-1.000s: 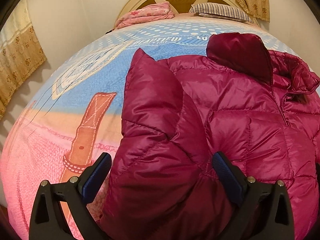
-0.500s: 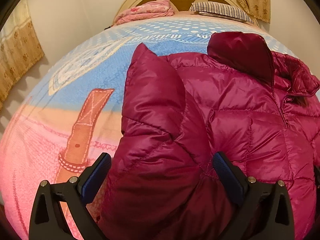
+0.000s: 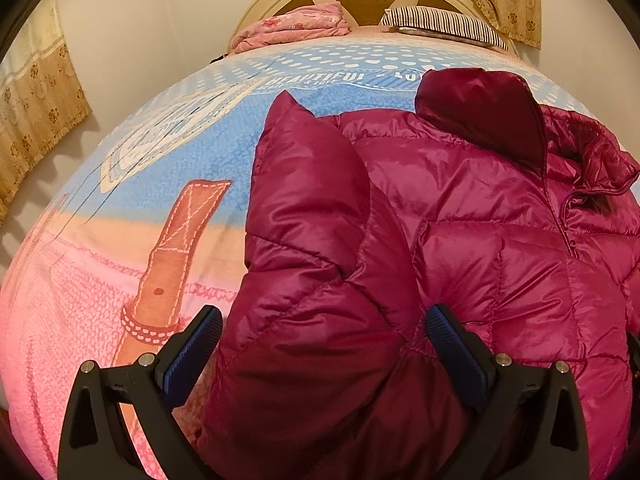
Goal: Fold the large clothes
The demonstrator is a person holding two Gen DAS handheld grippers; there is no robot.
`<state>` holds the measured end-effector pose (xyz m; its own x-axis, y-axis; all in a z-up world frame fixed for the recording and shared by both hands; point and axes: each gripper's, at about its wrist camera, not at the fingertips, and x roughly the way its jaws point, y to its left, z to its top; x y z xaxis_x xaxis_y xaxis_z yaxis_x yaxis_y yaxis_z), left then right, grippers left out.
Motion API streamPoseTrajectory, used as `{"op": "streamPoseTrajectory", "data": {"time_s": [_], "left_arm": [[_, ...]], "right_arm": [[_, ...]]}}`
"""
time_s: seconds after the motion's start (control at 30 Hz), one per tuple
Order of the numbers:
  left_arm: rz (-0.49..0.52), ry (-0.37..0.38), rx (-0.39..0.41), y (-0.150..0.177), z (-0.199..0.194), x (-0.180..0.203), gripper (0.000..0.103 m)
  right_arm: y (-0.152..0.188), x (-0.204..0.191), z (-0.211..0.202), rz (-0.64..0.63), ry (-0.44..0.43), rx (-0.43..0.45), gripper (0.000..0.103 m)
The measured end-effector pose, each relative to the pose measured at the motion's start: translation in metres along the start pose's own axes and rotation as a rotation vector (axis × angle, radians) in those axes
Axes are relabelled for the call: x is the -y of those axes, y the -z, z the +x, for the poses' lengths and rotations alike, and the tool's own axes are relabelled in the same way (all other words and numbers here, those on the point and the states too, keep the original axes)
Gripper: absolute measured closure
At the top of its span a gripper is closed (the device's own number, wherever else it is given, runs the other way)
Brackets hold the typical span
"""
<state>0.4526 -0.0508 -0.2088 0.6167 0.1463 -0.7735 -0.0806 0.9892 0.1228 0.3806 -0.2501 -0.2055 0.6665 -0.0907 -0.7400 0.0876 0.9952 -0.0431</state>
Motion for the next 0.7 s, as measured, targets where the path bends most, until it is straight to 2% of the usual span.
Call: {"op": "streamPoseTrajectory", "data": {"time_s": [0.07, 0.13, 0.17, 0.33, 0.4, 0.47, 0.6, 0.7], "left_arm": [[0.013, -0.013, 0.004, -0.001, -0.003, 0.002, 0.001], [0.026, -0.022, -0.010, -0.002, -0.006, 0.001, 0.001], [0.031, -0.023, -0.014, -0.003, -0.011, 0.000, 0.001], [0.027, -0.027, 0.033, -0.009, -0.038, -0.020, 0.001], [0.015, -0.029, 0.023, -0.003, -0.042, -0.028, 0.001], [-0.011, 0.002, 0.004, 0.009, -0.042, -0.035, 0.001], [0.031, -0.021, 0.032, 0.029, -0.036, -0.027, 0.001], [0.014, -0.003, 0.010, 0.031, -0.030, -0.027, 0.001]], "right_arm": [[-0.004, -0.001, -0.005, -0.020, 0.014, -0.013, 0.065], [-0.009, 0.006, -0.018, 0.038, 0.001, -0.016, 0.048], [-0.010, 0.006, -0.024, 0.049, 0.003, -0.007, 0.045], [-0.014, -0.010, -0.048, -0.006, -0.005, 0.070, 0.045], [-0.012, -0.016, -0.048, -0.009, -0.049, 0.068, 0.045], [-0.010, -0.026, -0.044, -0.025, -0.084, 0.063, 0.045], [-0.002, -0.046, -0.023, -0.051, -0.073, 0.016, 0.043], [0.007, -0.053, -0.009, -0.118, -0.037, 0.001, 0.042]]}}
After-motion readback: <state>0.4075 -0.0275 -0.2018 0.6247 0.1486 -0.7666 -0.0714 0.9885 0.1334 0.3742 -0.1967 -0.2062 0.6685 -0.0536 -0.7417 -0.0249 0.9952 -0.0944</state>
